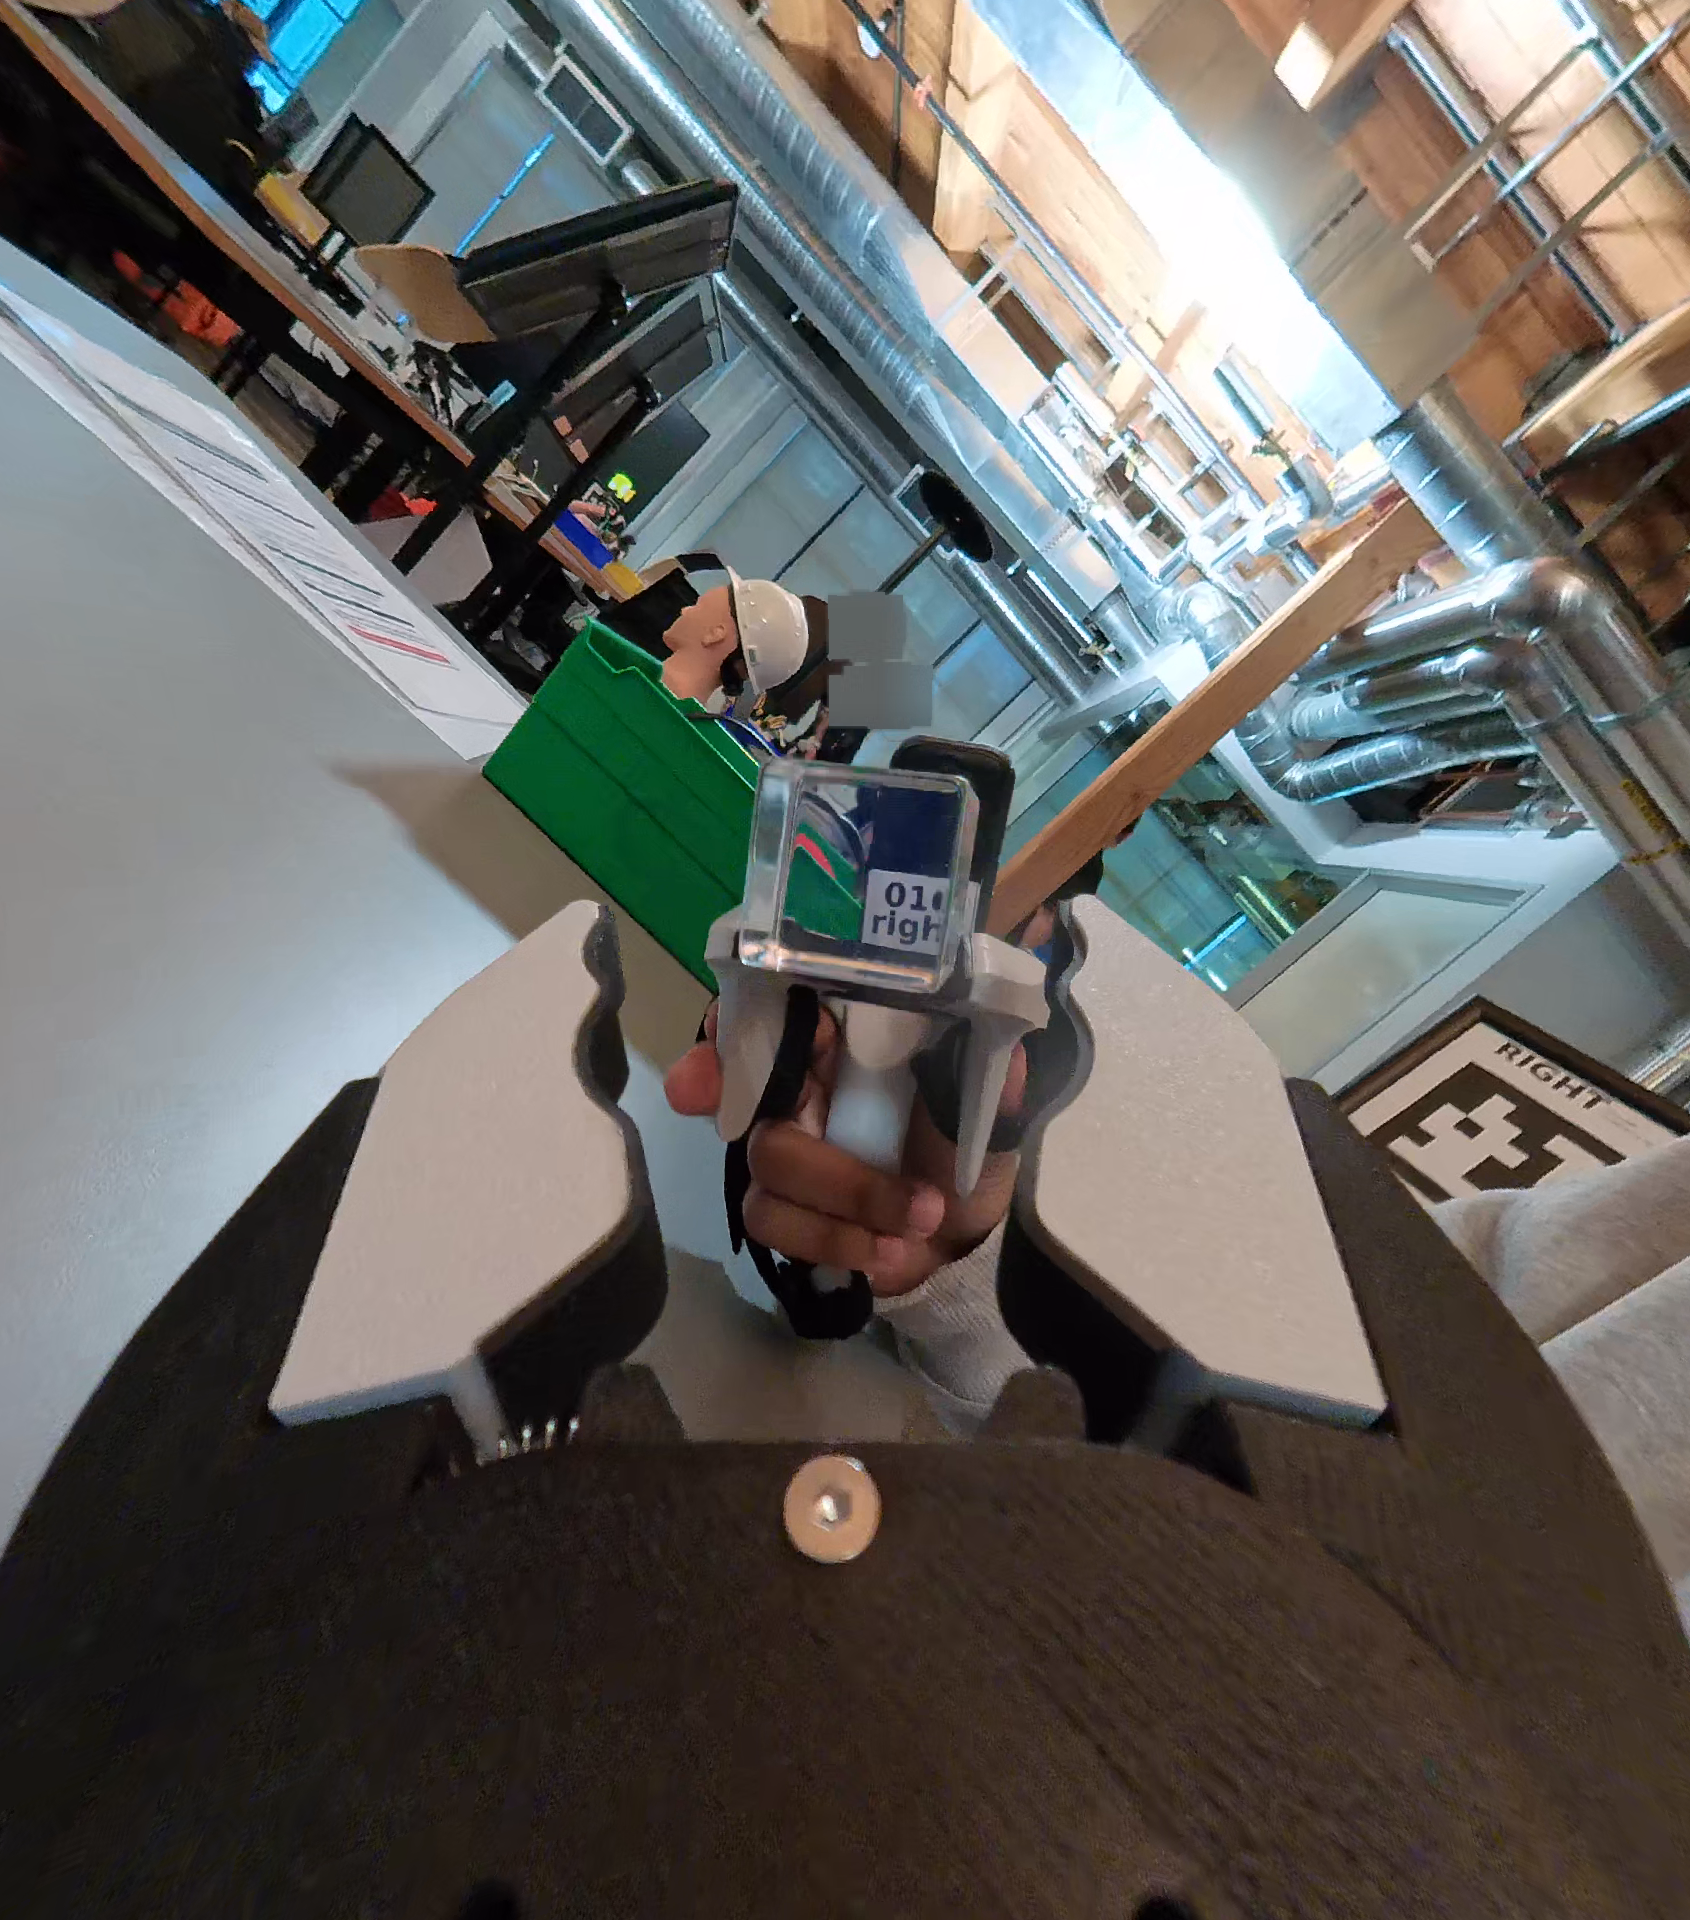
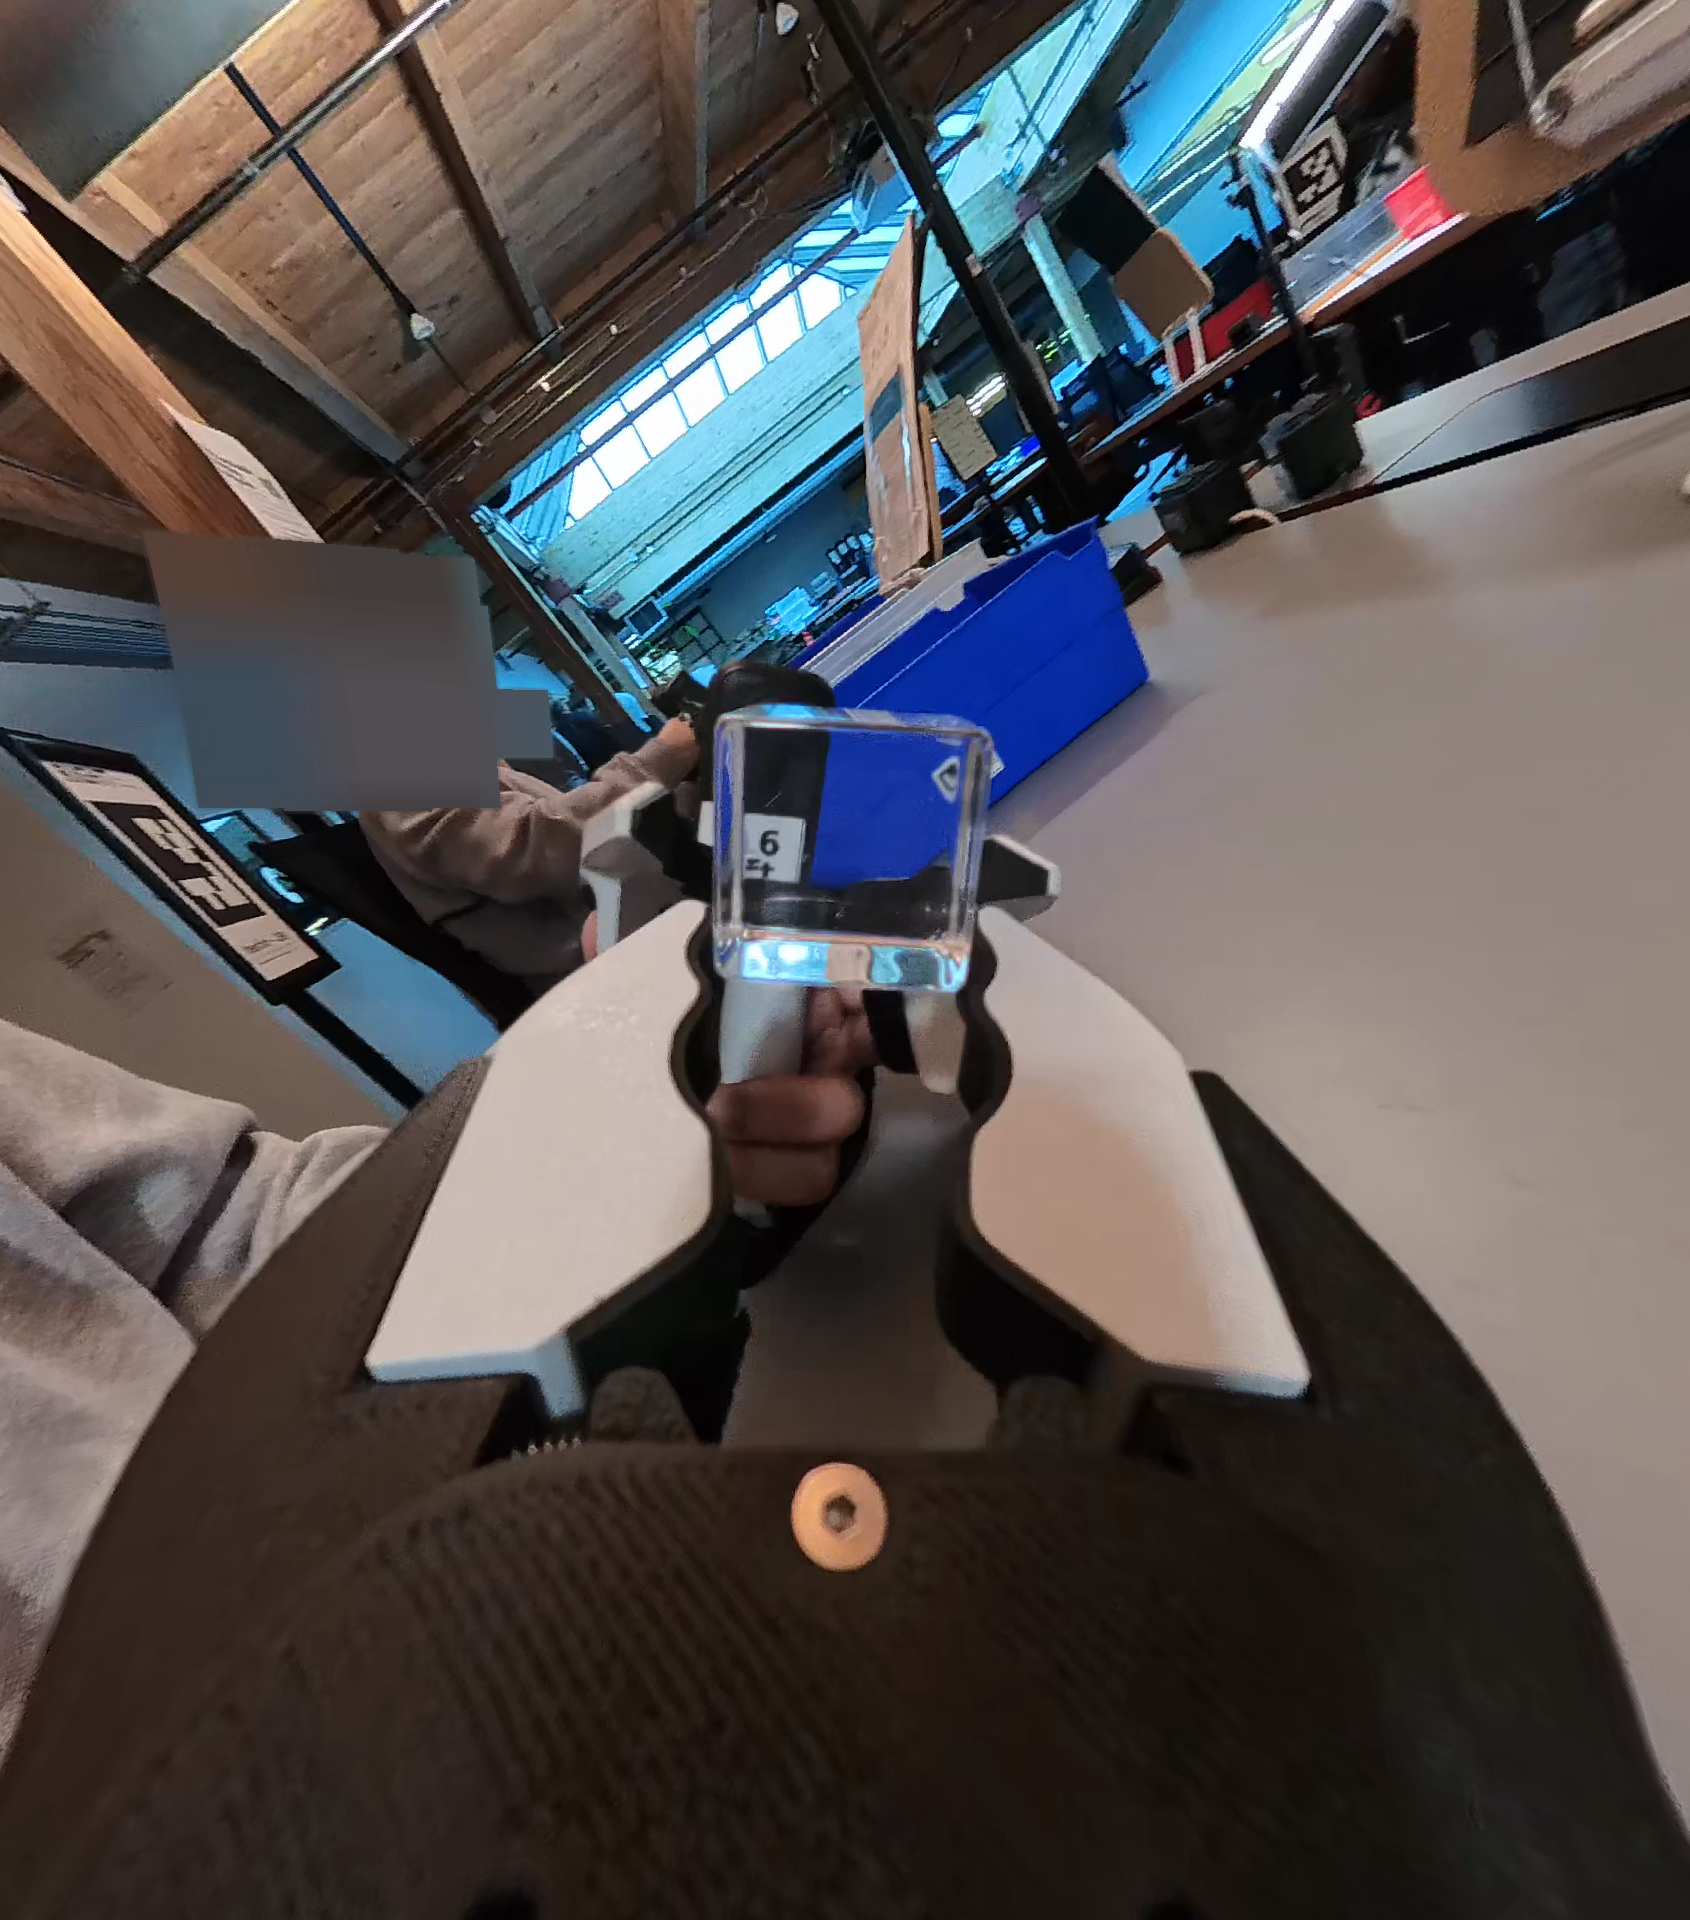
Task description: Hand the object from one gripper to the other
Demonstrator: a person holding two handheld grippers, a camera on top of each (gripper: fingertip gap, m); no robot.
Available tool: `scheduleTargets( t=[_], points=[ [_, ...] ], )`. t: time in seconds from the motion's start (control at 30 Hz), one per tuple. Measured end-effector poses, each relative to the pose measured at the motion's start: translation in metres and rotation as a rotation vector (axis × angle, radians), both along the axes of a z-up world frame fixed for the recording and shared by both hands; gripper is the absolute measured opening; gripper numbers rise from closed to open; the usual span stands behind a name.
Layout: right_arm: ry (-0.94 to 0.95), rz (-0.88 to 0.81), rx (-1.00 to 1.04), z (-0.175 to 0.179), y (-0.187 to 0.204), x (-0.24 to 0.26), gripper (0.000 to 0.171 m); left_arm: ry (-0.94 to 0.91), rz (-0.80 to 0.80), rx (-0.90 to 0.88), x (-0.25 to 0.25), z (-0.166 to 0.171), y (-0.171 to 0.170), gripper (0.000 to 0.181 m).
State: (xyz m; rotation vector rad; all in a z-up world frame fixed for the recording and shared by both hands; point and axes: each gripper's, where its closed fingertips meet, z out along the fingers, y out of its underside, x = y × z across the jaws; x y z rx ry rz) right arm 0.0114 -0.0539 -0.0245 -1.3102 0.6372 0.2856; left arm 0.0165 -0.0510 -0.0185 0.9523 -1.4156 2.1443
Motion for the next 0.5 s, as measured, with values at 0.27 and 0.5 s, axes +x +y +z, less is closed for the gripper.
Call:
scheduleTargets(
  t=[0.27, 0.5],
  points=[
    [-0.136, -0.146, -0.110, 0.003, -0.016, 0.013, 0.044, 0.320, -0.270, -0.143, -0.010, -0.018, -0.011, 0.064],
    [-0.418, -0.178, -0.316, 0.000, -0.010, 0.003, 0.044, 0.403, -0.392, -0.210, -0.021, -0.016, -0.017, 0.064]
  ],
)
